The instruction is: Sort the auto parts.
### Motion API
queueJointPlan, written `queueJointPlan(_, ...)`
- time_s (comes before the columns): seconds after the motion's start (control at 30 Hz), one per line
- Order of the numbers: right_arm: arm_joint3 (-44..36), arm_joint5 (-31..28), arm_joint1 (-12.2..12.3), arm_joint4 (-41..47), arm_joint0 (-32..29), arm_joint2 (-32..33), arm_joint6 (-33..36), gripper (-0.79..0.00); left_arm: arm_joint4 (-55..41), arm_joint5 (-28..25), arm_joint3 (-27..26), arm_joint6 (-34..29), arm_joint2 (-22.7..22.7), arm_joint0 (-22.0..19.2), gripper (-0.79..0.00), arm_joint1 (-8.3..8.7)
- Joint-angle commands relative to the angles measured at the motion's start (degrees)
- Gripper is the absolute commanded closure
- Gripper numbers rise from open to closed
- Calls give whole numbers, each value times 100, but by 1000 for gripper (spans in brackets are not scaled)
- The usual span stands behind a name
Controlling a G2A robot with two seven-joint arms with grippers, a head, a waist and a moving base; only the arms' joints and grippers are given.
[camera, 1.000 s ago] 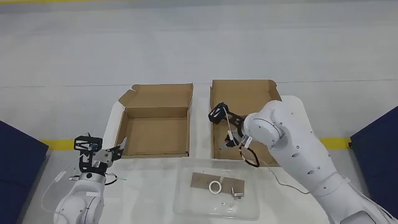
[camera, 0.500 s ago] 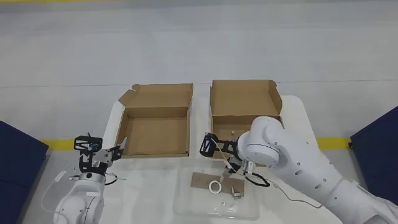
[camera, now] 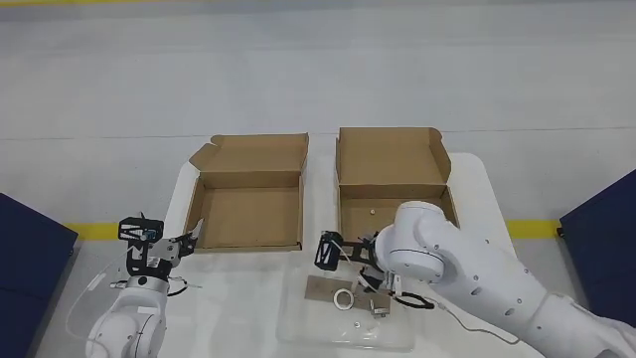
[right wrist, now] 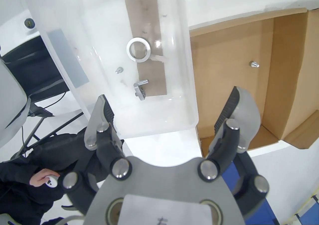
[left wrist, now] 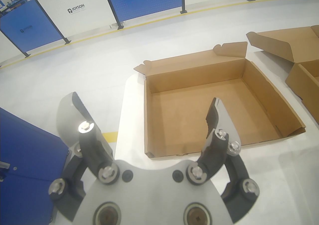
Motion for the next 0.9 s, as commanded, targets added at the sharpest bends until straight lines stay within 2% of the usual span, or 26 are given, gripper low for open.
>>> queueJointPlan(0.0,19,4,79,51,104,-262,4,-785,0,0,0,0,0,0,-785,0)
queueJointPlan(0.2,78,4,265,300,429,-851,4,-785,0,0,0,0,0,0,-785,0)
queueJointPlan(0.43,177,-62,325,550,607,-1288,-63,-785,0,0,0,0,0,0,-785,0)
queueJointPlan(0.73,169,-117,324,571,561,-1334,-162,-785,0,0,0,0,0,0,-785,0)
queueJointPlan(0.87,252,-199,322,308,458,-1484,-200,-785,0,0,0,0,0,0,-785,0)
